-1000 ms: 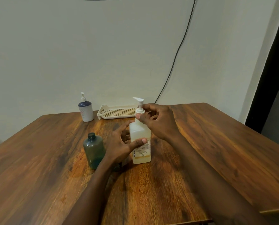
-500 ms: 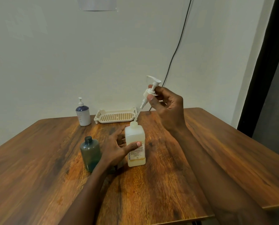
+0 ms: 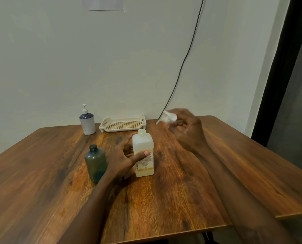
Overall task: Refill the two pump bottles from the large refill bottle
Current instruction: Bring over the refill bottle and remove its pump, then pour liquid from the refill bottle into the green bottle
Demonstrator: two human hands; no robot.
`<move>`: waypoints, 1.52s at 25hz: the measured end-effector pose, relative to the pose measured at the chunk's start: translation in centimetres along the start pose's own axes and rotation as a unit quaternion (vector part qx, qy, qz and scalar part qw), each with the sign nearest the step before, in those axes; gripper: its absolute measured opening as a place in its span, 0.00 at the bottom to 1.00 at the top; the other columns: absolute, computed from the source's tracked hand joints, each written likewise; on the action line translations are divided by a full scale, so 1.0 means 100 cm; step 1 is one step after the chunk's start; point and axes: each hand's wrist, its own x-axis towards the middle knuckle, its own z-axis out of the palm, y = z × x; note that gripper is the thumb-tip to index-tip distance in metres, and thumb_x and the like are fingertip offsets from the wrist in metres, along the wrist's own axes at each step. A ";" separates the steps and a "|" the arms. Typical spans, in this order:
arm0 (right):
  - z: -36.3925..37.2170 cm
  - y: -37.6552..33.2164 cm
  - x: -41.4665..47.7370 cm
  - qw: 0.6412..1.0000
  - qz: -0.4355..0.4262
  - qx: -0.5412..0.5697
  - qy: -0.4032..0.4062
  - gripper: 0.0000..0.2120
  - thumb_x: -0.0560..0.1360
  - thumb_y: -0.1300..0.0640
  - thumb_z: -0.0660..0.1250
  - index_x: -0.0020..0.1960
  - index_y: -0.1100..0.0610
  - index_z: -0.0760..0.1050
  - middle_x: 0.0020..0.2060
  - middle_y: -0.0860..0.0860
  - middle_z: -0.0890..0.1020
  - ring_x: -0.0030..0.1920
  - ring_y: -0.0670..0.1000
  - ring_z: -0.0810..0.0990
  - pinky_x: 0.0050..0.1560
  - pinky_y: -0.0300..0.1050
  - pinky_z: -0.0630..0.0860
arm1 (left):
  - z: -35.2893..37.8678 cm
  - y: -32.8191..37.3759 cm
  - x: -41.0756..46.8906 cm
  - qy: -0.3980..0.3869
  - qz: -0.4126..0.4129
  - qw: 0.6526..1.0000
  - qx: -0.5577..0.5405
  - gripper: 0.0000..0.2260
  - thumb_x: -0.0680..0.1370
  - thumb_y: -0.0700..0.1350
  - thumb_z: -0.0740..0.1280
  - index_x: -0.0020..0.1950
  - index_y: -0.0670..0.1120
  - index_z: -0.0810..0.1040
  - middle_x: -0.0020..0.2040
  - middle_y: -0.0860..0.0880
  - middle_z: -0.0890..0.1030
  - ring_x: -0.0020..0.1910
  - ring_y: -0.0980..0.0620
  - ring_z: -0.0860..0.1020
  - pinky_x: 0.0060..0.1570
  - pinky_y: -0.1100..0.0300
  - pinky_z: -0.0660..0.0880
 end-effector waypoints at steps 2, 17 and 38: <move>0.003 0.021 -0.018 0.996 0.011 -0.028 -0.082 0.16 0.74 0.65 0.76 0.61 0.56 0.84 0.59 0.51 0.82 0.57 0.44 0.82 0.56 0.47 0.83 | 0.000 -0.002 0.000 0.002 0.006 1.000 0.005 0.47 0.63 0.70 0.76 0.79 0.58 0.66 0.66 0.52 0.82 0.64 0.52 0.81 0.60 0.45 0.81; 0.013 0.061 -0.059 0.909 0.101 -0.194 -0.354 0.18 0.77 0.65 0.68 0.54 0.42 0.84 0.59 0.39 0.79 0.59 0.42 0.76 0.63 0.47 0.77 | 0.004 -0.008 0.001 0.018 0.036 0.999 0.004 0.43 0.63 0.72 0.75 0.75 0.66 0.64 0.66 0.52 0.82 0.61 0.57 0.81 0.55 0.53 0.82; 0.087 0.024 -0.033 0.973 0.130 0.033 -0.190 0.57 0.59 0.32 0.80 0.79 0.35 0.52 0.75 0.47 0.68 0.65 0.51 0.77 0.59 0.55 0.83 | -0.060 -0.009 -0.041 0.388 0.257 0.852 0.241 0.32 0.72 0.57 0.80 0.70 0.42 0.76 0.73 0.45 0.75 0.71 0.47 0.75 0.67 0.49 0.75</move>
